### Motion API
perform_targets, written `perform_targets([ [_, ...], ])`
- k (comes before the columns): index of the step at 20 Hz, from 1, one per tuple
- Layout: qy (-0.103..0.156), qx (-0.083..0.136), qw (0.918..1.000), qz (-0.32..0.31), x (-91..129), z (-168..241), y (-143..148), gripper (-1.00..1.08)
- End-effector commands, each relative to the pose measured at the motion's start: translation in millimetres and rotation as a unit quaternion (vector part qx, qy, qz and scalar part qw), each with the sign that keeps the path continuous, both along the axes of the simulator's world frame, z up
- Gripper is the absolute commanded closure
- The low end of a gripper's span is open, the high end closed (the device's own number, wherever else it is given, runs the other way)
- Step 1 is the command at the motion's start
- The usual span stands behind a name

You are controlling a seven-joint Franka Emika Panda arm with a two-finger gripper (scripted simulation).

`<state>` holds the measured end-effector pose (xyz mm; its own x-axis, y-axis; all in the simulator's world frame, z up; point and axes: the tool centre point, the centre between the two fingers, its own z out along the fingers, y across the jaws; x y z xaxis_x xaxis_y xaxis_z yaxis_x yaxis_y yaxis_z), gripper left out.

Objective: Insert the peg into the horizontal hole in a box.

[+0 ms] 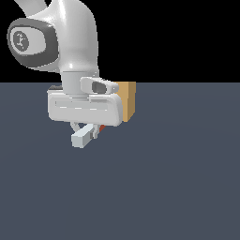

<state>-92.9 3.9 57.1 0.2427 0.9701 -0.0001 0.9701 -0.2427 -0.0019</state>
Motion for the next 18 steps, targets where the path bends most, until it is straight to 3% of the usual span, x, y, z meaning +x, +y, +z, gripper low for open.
perform_targets([
  [1,-0.001,0.0,1.0,-0.006,-2.3,3.9,26.2,1.08],
  [10,-0.001,0.0,0.9998,-0.022,-6.1,13.5,104.6,1.08],
  [18,-0.001,0.0,0.9996,-0.029,-5.4,18.0,141.3,1.08],
])
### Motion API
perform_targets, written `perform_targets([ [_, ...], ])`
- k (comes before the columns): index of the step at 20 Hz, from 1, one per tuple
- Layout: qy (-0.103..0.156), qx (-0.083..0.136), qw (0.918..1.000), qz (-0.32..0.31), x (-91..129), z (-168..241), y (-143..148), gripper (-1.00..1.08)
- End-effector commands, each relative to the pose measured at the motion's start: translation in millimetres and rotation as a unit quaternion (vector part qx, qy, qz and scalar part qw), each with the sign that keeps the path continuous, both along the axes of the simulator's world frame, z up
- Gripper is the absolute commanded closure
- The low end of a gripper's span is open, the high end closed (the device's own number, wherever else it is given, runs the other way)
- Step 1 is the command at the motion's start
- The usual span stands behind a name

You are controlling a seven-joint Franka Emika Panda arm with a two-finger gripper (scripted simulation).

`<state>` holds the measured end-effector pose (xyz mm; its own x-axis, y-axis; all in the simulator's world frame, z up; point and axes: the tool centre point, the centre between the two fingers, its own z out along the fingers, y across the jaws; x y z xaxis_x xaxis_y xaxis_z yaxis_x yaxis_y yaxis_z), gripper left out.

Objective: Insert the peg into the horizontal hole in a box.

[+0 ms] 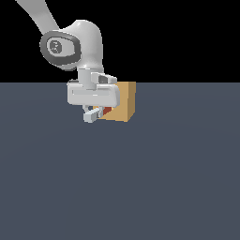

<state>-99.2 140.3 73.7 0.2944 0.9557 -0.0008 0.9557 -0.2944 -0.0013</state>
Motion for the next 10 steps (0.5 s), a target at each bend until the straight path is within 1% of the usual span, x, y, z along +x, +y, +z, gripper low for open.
perform_targets([
  [1,-0.001,0.0,1.0,-0.002,1.2,1.6,7.1,1.08],
  [10,0.0,0.0,1.0,-0.003,1.2,1.3,10.7,1.08],
])
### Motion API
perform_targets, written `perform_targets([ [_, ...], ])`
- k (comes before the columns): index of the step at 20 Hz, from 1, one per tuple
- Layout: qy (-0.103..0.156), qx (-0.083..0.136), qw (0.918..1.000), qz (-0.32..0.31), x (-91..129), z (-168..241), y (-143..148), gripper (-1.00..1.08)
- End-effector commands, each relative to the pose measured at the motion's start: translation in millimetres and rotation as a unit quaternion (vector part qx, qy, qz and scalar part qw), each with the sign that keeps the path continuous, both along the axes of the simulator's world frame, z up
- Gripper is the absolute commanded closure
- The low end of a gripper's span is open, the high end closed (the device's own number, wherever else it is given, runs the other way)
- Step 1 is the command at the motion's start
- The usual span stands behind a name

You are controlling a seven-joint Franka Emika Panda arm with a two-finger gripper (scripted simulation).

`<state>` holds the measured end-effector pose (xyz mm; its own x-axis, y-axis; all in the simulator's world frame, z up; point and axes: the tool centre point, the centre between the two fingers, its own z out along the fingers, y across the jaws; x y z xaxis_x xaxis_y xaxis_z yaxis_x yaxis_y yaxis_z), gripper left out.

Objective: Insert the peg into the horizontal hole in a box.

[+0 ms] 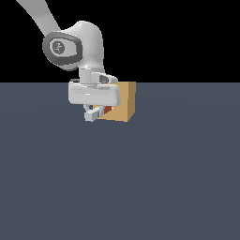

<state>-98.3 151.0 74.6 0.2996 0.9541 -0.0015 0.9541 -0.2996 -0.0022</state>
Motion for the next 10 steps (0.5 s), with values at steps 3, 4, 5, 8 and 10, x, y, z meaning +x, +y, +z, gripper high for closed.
perform_targets([
  [3,0.0,0.0,1.0,0.0,-0.2,-0.2,-0.1,1.08],
  [4,0.0,0.0,1.0,0.0,-0.1,-0.3,0.3,1.08],
  [5,0.0,0.0,1.0,0.0,0.3,-0.3,1.3,1.08],
  [8,0.0,0.0,1.0,0.0,2.5,-0.3,8.6,1.08],
  [10,0.0,0.0,1.0,0.0,4.9,0.0,16.7,1.08],
])
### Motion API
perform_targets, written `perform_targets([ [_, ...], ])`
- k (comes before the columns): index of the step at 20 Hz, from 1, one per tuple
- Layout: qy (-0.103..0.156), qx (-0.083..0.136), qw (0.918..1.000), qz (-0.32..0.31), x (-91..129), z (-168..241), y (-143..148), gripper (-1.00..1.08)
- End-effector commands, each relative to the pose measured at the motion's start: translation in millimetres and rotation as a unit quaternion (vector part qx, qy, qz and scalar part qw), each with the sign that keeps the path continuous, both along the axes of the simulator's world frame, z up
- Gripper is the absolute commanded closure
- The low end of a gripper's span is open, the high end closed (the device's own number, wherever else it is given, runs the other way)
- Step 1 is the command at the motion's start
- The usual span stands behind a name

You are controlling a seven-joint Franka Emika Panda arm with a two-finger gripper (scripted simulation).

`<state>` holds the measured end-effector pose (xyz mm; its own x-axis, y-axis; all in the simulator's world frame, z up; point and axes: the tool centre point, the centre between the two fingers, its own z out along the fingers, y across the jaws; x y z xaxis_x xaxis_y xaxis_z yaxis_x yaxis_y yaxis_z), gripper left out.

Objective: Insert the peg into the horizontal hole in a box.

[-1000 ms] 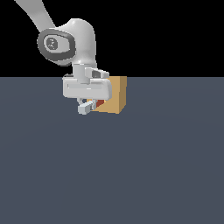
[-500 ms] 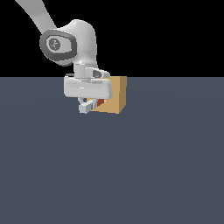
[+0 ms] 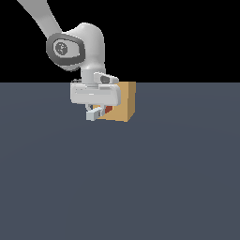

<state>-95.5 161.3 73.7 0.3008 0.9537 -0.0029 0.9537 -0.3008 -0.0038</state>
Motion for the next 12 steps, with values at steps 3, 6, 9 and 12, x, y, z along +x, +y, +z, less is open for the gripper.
perform_targets([
  [3,-0.001,0.001,1.0,0.001,7.1,1.1,22.7,1.08],
  [6,-0.002,0.001,1.0,0.001,13.6,1.7,43.3,1.08],
  [9,-0.002,0.001,1.0,0.001,20.4,1.9,63.2,1.08],
  [12,-0.003,0.001,1.0,0.001,25.5,2.2,77.3,1.08],
])
